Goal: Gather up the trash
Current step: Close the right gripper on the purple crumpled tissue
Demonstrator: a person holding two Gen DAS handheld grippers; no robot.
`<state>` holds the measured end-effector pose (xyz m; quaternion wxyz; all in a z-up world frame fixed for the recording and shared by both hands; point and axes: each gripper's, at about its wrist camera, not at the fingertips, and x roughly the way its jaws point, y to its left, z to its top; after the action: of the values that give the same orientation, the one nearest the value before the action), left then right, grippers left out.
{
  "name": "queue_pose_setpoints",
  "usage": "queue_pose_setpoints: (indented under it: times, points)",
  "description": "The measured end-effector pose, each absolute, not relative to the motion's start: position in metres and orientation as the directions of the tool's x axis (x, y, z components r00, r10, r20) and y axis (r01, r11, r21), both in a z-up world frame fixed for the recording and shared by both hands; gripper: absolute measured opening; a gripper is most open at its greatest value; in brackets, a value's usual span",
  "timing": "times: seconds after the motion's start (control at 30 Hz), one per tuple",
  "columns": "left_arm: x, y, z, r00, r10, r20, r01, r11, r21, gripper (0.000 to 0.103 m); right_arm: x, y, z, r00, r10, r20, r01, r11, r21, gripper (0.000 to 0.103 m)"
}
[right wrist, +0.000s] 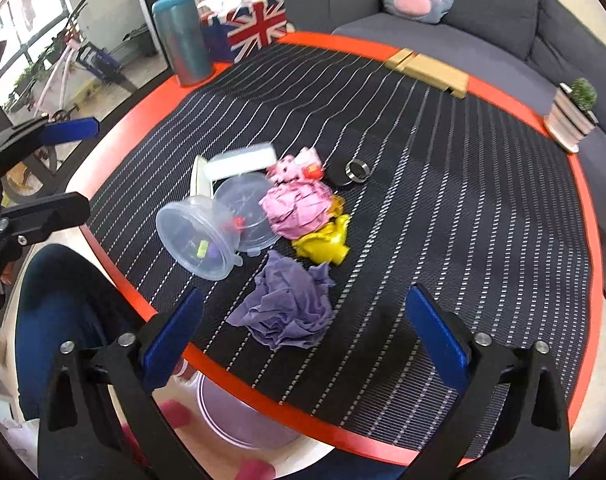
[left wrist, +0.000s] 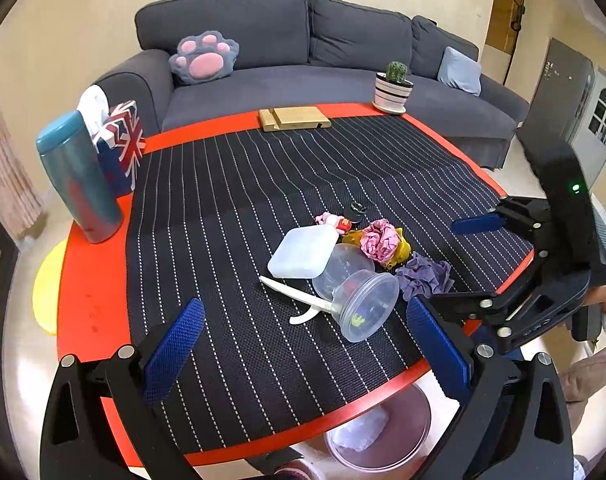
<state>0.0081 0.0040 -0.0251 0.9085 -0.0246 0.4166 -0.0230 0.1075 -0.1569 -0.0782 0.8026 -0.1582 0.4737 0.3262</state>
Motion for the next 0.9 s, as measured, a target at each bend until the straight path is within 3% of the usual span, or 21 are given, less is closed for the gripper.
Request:
queue_pose_setpoints:
  times: [0.3, 0.47, 0.9]
  points:
    - [0.007, 0.005, -0.028, 0.643, -0.070, -0.763, 0.023, 0.997, -0.072, 0.097, 0.112, -0.149, -0.095, 0.292, 0.344, -0.893, -0.687, 0.724, 0.054, 0.049]
    - [0.009, 0.004, -0.029, 0.642, -0.075, -0.763, 0.029, 0.997, -0.074, 0.097, 0.112, -0.151, -0.091, 0.305, 0.349, -0.886, -0.683, 0.728, 0.052, 0.044]
    - [0.023, -0.009, -0.037, 0.624, -0.104, -0.774, 0.079, 0.994, -0.069, 0.097, 0.103, -0.175, -0.057, 0.356, 0.406, -0.842, -0.644, 0.759, 0.094, 0.043]
